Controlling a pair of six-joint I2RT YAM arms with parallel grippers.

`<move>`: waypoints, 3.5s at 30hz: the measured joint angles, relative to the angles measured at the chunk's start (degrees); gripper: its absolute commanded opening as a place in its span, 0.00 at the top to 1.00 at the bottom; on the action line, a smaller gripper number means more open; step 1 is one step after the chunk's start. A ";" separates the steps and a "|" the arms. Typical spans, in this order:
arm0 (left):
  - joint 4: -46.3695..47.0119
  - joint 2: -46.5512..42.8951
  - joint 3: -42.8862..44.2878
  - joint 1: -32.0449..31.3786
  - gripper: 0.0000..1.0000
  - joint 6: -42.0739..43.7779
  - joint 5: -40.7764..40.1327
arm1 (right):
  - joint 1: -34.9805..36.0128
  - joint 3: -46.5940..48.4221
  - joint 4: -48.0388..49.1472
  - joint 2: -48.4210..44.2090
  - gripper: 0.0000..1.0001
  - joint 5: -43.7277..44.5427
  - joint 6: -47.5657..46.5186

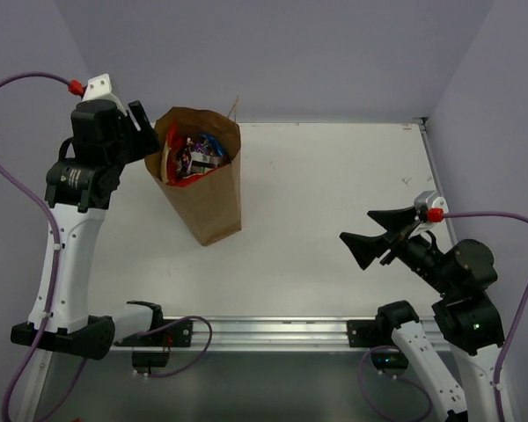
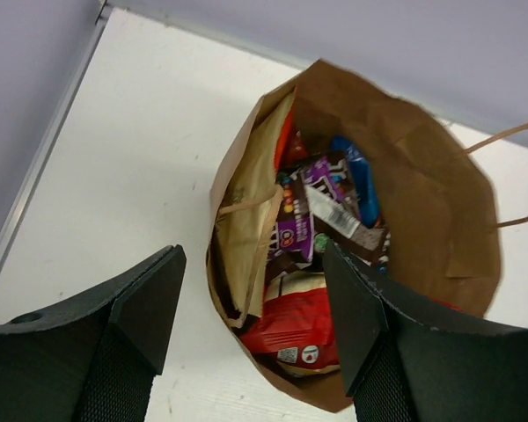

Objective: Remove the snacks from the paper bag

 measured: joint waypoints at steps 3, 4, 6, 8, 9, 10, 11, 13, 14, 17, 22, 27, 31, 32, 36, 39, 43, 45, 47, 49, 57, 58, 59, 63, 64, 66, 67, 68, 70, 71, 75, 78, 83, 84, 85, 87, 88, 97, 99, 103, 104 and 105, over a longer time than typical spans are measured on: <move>-0.37 0.98 -4.02 0.00 0.30 0.07 -1.53 | 0.00 0.00 0.00 0.00 0.01 -0.20 0.00; -0.37 1.46 -5.38 0.00 0.32 0.07 -2.12 | 0.00 0.00 0.00 0.00 0.01 -0.20 0.00; -0.39 2.62 -7.54 0.00 0.41 0.11 -3.23 | 0.00 0.00 0.00 0.00 0.01 -0.20 0.00; -0.35 3.52 -9.03 0.00 0.46 0.02 -4.02 | 0.00 0.00 0.00 0.00 0.01 -0.20 0.00; -0.15 3.80 -9.90 0.00 0.46 0.02 -4.26 | 0.00 0.00 0.00 0.00 0.01 -0.20 0.00; -0.13 3.93 -10.64 0.00 0.46 0.07 -4.42 | 0.00 -0.04 0.02 0.00 0.01 -0.20 0.00; -0.11 3.96 -11.23 0.00 0.48 0.02 -4.50 | 0.00 -0.11 0.09 -0.02 0.01 -0.20 0.00; 0.42 3.65 -12.37 0.00 0.49 -0.02 -4.83 | 0.00 -0.26 0.17 -0.02 0.01 -0.20 0.00; 1.05 3.28 -13.18 0.00 0.51 -0.07 -4.96 | 0.00 -0.33 0.26 -0.02 0.01 -0.20 0.00; 2.29 1.33 -15.67 0.00 0.53 -0.44 -5.14 | 0.00 -0.50 0.44 -0.02 0.01 -0.22 0.00; 3.74 -1.92 -18.38 0.00 0.61 -0.70 -5.20 | 0.00 -0.61 1.03 -0.07 0.01 -0.39 0.00; 5.57 -1.92 -19.06 0.00 0.72 -1.38 -5.31 | 0.00 -0.61 1.18 -0.07 0.01 -1.03 0.00; 6.45 -0.92 -19.47 0.00 0.86 -1.49 -5.22 | 0.00 -0.59 1.16 0.13 0.01 -1.29 -0.02; 6.82 -0.70 -19.76 0.00 0.90 -1.53 -5.20 | 0.00 -0.46 1.14 0.39 0.01 -1.36 -0.02; 7.85 -0.07 -20.13 0.11 1.00 -1.38 -5.16 | 0.00 0.90 1.01 2.82 0.01 -2.45 -0.09; 8.83 0.46 -20.06 0.50 1.00 0.31 -5.07 | 0.00 3.04 0.94 5.73 0.01 -3.39 -0.02; 11.28 2.14 -18.91 0.74 1.00 6.80 -3.08 | 0.00 7.52 1.20 10.91 0.01 -5.03 0.24; 12.74 3.50 -17.42 0.74 1.00 10.82 -1.01 | 0.09 9.81 2.27 13.70 0.01 -5.77 0.63; 14.43 5.42 -14.91 0.74 1.00 15.47 1.90 | 0.72 11.43 3.54 16.11 0.01 -5.73 1.07; 15.67 7.41 -12.24 0.74 1.00 19.71 5.22 | 2.75 12.87 4.66 18.69 0.01 -5.29 1.09; 18.93 9.75 -9.60 0.74 1.00 31.56 18.38 | 22.88 18.91 6.25 32.13 0.06 5.70 -1.75; 19.32 9.60 -9.84 0.72 1.00 32.48 20.06 | 24.90 19.61 6.56 34.21 0.09 7.17 -2.19; 20.13 9.25 -10.56 0.72 1.00 33.44 22.08 | 26.25 20.11 6.73 35.93 0.10 8.39 -2.54; 24.74 4.94 -16.94 0.39 1.00 37.18 28.85 | 32.09 23.45 7.19 44.61 0.16 13.46 -4.66; 25.88 3.34 -18.93 0.13 1.00 37.83 30.01 | 33.18 24.52 7.37 46.71 0.17 14.45 -5.22; 27.96 -0.22 -22.95 -0.48 1.00 38.88 31.91 | 34.62 25.99 8.26 50.42 0.20 15.82 -6.08; 28.79 -1.84 -24.70 -0.74 1.00 39.12 32.76 | 34.99 26.45 8.83 51.93 0.21 16.24 -6.12; 29.35 -3.41 -26.16 -0.90 1.00 39.17 33.46 | 35.28 26.71 9.44 53.37 0.22 16.72 -6.16; 29.81 -5.66 -28.04 -0.90 1.00 39.12 34.42 | 35.30 27.80 10.03 56.35 0.24 17.22 -6.23; 30.08 -6.56 -28.76 -0.90 1.00 39.12 34.80 | 35.34 28.76 10.32 57.99 0.26 17.35 -6.29; 30.86 -8.74 -30.69 -0.90 1.00 38.58 35.74 | 35.89 31.45 11.98 63.17 0.33 17.97 -8.48; 30.80 -8.92 -30.73 -0.90 1.00 37.53 36.11 | 37.27 31.69 12.41 65.26 0.35 17.94 -11.47; 30.71 -8.92 -30.71 -0.90 1.00 35.60 36.06 | 41.66 30.99 14.23 66.34 0.37 18.21 -17.44; 30.69 -8.92 -30.71 -0.90 1.00 35.34 36.04 | 42.42 30.86 15.10 66.34 0.38 18.12 -18.29; 30.64 -8.92 -30.67 -0.90 1.00 34.93 36.02 | 42.99 30.82 15.65 66.34 0.40 18.05 -19.12; 30.56 -8.92 -30.62 -0.90 1.00 34.27 35.95 | 43.41 30.84 16.76 66.47 0.42 17.94 -20.68; 30.53 -8.92 -30.62 -0.90 1.00 34.05 35.85 | 43.36 30.88 17.44 66.77 0.43 17.94 -21.29; 28.72 -8.09 -29.05 -0.90 1.00 32.20 34.36 | 42.99 33.33 20.24 77.83 0.40 18.40 -25.16; 28.48 -8.00 -28.94 -0.90 1.00 31.98 34.10 | 42.99 33.35 20.83 79.95 0.42 18.62 -25.38; 28.17 -8.00 -28.79 -0.90 1.00 31.54 33.73 | 42.99 33.40 23.39 81.72 0.53 20.55 -25.49; 28.13 -8.00 -28.79 -0.90 1.00 31.54 33.66 | 42.99 33.40 24.33 81.83 0.55 21.38 -25.53; 28.09 -8.00 -28.79 -0.90 1.00 31.52 33.57 | 42.99 33.40 25.07 81.83 0.65 21.79 -25.59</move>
